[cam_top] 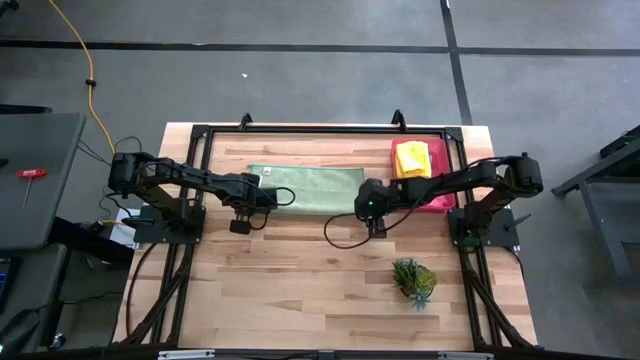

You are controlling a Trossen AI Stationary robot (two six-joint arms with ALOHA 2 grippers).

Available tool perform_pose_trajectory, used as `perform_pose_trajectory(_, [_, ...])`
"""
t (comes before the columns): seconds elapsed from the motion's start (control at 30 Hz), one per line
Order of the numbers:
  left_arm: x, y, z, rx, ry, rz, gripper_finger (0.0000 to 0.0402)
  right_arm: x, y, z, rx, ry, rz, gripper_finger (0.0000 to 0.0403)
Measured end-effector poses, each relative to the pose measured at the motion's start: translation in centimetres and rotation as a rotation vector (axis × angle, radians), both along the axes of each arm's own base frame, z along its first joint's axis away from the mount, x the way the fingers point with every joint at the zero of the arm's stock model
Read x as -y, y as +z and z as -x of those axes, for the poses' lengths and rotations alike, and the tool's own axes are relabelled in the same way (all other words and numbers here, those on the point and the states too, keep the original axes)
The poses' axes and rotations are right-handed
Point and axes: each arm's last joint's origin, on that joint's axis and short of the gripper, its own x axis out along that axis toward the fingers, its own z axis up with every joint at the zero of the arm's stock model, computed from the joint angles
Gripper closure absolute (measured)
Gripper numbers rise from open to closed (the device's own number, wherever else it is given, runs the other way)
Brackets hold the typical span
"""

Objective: Fold microfiber towels
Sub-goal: Fold the light green microfiber cloth

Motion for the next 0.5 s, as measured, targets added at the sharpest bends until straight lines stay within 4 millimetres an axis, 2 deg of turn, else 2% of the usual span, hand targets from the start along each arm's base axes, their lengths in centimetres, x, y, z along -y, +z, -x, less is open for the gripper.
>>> perform_pose_trajectory(0.37, [0.05,-0.02,-0.04,0.009,0.008,0.018,0.0401,-0.46,0.00,-0.04,-0.002,0.048,0.018,0.0192])
perform_pose_trajectory(0.5, [0.06,-0.02,-0.05,0.011,0.008,0.022,0.0401,-0.55,-0.61,-0.19,-0.023,0.042,0.012,0.0192])
